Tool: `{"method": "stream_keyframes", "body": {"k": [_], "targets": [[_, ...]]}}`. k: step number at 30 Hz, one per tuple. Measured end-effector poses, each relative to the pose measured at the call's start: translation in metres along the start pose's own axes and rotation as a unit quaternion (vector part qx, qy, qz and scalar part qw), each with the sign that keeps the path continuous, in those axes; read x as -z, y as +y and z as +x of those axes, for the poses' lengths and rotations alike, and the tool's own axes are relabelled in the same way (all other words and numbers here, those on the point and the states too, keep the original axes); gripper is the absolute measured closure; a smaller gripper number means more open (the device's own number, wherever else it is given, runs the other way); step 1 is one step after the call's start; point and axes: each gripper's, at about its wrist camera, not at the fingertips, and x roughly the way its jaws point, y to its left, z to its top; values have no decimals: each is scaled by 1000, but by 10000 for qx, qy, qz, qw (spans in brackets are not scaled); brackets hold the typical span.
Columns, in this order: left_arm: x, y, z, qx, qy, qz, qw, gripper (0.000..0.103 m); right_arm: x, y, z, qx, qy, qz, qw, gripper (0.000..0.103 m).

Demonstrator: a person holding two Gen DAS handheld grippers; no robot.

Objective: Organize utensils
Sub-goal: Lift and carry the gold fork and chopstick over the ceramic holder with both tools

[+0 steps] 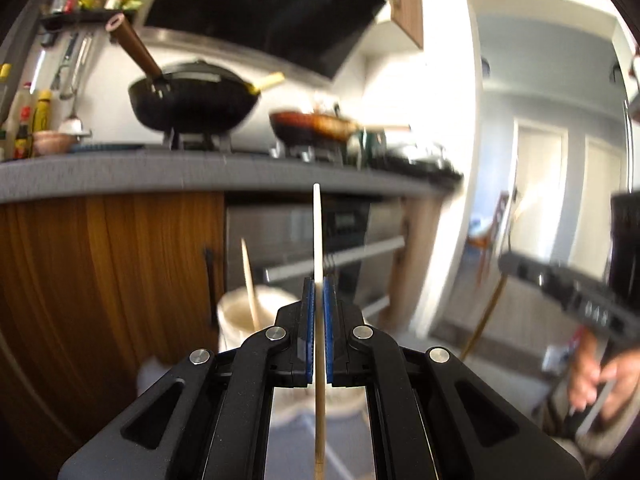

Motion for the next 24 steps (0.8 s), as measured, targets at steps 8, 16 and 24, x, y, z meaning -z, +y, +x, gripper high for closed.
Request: {"method": "stream_keyframes", "body": {"k": [8, 16, 24], "targets": [[-32, 30, 52, -216, -349, -262, 9988, 98, -30, -8, 51, -157, -30, 250, 9996, 99], [-29, 45, 104, -645, -301, -303, 9970, 98, -32, -15, 91, -100, -15, 539, 9985, 99], [-4, 57, 118, -748, -201, -363, 9963, 98, -8, -25, 122, -40, 385, 796, 9961, 99]]}}
